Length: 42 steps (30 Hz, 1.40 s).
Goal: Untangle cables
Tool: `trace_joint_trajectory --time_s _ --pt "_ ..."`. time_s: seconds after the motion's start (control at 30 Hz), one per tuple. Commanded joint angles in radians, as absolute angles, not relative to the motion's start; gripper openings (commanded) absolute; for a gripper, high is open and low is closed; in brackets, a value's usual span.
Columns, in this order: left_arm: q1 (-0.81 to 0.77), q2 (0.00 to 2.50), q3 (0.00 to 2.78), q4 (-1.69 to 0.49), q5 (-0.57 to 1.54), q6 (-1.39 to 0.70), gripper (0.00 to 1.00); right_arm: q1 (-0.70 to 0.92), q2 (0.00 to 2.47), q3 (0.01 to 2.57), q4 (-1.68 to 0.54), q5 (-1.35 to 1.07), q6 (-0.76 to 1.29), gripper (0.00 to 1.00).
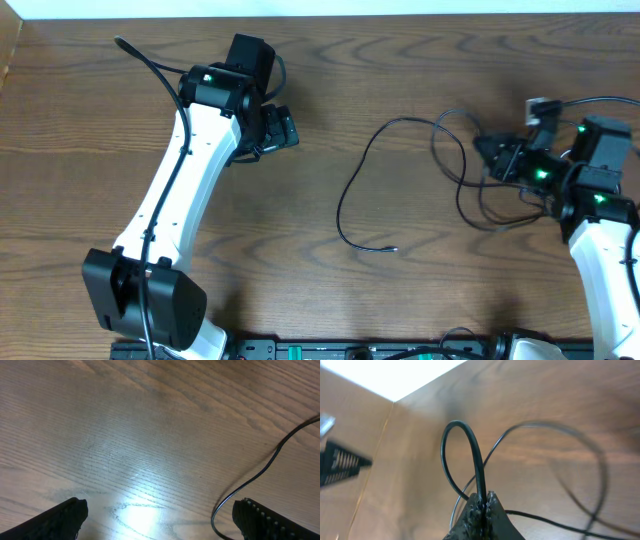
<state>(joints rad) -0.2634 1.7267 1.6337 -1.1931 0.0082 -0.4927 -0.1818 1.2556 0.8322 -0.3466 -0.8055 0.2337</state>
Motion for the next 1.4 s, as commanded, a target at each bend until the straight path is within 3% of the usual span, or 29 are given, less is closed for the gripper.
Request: trace_joint_trajectory --time_s 0.0,0.53,0.57,0.6,0.7,0.9,1.2,1.37 --pt "-0.258 1.719 1.64 -1.196 -0.009 -0.483 0.98 -0.122 1.258 0.835 -0.405 -0.842 0.115 0.01" --pt "-0.258 1.719 1.64 -1.196 -0.009 -0.483 0.98 0.354 1.377 0.805 -0.473 -0.411 0.017 0.01" --pt "-0.258 1.719 1.64 -1.196 -0.009 -0.483 0.98 0.38 1.391 0.805 -0.465 -0.394 0.017 0.08" --pt "-0.258 1.719 1.64 -1.196 -0.009 -0.483 0.98 0.404 1.406 0.805 -0.458 -0.379 0.017 0.24" --pt "-0.258 1.719 1.64 -1.196 -0.009 -0.483 0.98 0.464 1.451 0.805 -0.437 -0.344 0.017 0.48" --pt "-0.258 1.719 1.64 -1.196 -0.009 -0.483 0.98 0.547 1.557 0.805 -0.387 -0.342 0.017 0.7" --pt "-0.258 1.719 1.64 -1.196 -0.009 -0.483 0.98 0.644 1.652 0.827 -0.308 -0.284 0.023 0.72" --pt "-0.258 1.719 1.64 -1.196 -0.009 -0.483 0.98 0.675 1.652 0.838 -0.157 -0.075 0.258 0.73"
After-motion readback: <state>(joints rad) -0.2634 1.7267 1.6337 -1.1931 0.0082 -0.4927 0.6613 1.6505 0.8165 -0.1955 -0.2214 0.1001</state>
